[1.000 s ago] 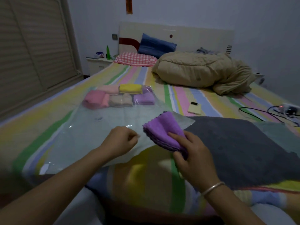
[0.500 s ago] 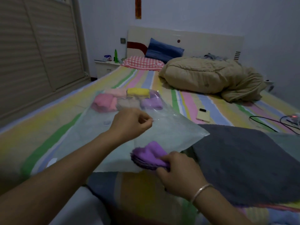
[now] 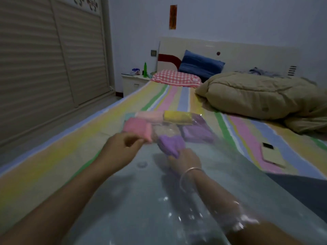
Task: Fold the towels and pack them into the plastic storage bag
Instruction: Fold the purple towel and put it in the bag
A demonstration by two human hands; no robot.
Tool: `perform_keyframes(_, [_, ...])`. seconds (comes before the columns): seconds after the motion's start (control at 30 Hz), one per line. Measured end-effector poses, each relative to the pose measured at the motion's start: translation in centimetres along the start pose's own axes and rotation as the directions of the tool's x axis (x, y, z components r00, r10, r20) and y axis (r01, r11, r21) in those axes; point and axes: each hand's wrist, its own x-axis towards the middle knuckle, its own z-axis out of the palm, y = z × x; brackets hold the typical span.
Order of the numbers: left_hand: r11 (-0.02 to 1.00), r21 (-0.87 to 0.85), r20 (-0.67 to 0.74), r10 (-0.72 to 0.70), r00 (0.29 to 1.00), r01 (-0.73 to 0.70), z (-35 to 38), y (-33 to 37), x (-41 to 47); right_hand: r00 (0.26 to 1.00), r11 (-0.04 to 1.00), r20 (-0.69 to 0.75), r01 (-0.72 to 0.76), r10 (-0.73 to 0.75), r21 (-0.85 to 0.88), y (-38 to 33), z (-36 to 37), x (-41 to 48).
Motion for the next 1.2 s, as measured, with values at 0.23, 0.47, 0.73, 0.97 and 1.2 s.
perform_keyframes(0.23, [0.998,0.045,0.106,-0.054,0.993,0.049,-1.1,-11.2,6.5,0.992,0.995,-0.084,0.092,-0.089,0.031,-4.5,3.2,11.1])
perform_keyframes(0.47, [0.997,0.081,0.156,-0.021,0.988,0.009,0.9,-14.6,9.0,0.997,0.997,0.015,-0.070,0.070,0.029,-7.9,5.5,18.8])
perform_keyframes(0.73, [0.996,0.080,0.121,0.021,0.992,-0.031,1.5,-14.9,8.4,0.996,0.984,0.018,0.085,-0.084,-0.154,-7.5,7.3,19.0])
perform_keyframes(0.97, [0.990,0.136,0.130,0.028,0.991,-0.046,1.3,-14.3,7.9,0.977,0.948,0.077,0.214,-0.201,-0.235,-8.3,7.4,18.5])
perform_keyframes(1.2, [0.932,0.363,0.226,-0.075,0.971,-0.012,1.3,-13.8,6.8,0.952,0.943,0.263,0.223,-0.156,-0.246,-7.8,8.6,18.6])
